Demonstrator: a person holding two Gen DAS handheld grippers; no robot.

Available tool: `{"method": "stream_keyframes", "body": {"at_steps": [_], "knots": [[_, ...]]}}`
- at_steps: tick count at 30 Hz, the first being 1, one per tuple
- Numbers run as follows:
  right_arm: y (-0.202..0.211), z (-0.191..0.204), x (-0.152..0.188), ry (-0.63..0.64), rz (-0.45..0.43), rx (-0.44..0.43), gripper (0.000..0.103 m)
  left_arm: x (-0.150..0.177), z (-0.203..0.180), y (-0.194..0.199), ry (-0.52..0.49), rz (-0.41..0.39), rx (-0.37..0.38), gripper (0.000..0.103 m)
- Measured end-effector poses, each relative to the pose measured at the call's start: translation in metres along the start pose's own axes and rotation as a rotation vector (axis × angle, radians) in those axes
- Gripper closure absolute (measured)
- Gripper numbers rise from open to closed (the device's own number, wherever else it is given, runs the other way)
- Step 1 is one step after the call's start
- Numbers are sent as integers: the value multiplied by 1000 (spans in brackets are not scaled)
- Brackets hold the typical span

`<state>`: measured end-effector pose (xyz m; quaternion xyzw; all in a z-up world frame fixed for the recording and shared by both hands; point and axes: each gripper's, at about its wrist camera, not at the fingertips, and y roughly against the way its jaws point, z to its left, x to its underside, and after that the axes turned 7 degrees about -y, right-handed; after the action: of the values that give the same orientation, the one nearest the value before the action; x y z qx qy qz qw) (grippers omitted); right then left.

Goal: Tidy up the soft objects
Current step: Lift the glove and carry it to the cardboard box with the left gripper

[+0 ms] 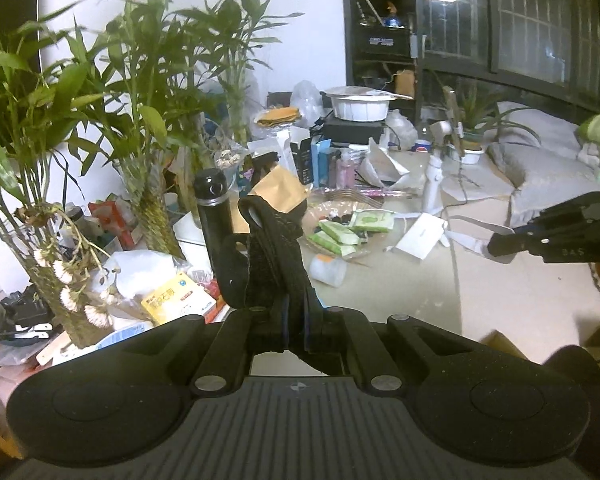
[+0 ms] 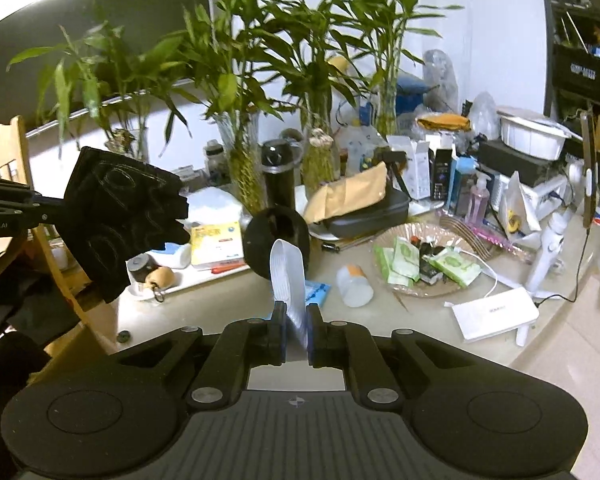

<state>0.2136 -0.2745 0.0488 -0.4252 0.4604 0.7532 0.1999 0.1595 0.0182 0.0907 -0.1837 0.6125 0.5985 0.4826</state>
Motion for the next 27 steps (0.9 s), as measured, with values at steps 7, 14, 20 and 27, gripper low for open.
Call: {"method": "stream_keyframes", "body": {"at_steps": [7,14,20,27], "knots": [[32,16,6,-23,-10,-60,91,11,-11,33,5,29,37,96],[53,25,15,-22,-10,-80,91,29,-15,49,42,88,82,96],[60,27,28,-39,7,-96,91,45,-17,56,93,143,140,96],[60,34,42,-40,40,-97,91,72,-17,41,181,244,216,96]]}}
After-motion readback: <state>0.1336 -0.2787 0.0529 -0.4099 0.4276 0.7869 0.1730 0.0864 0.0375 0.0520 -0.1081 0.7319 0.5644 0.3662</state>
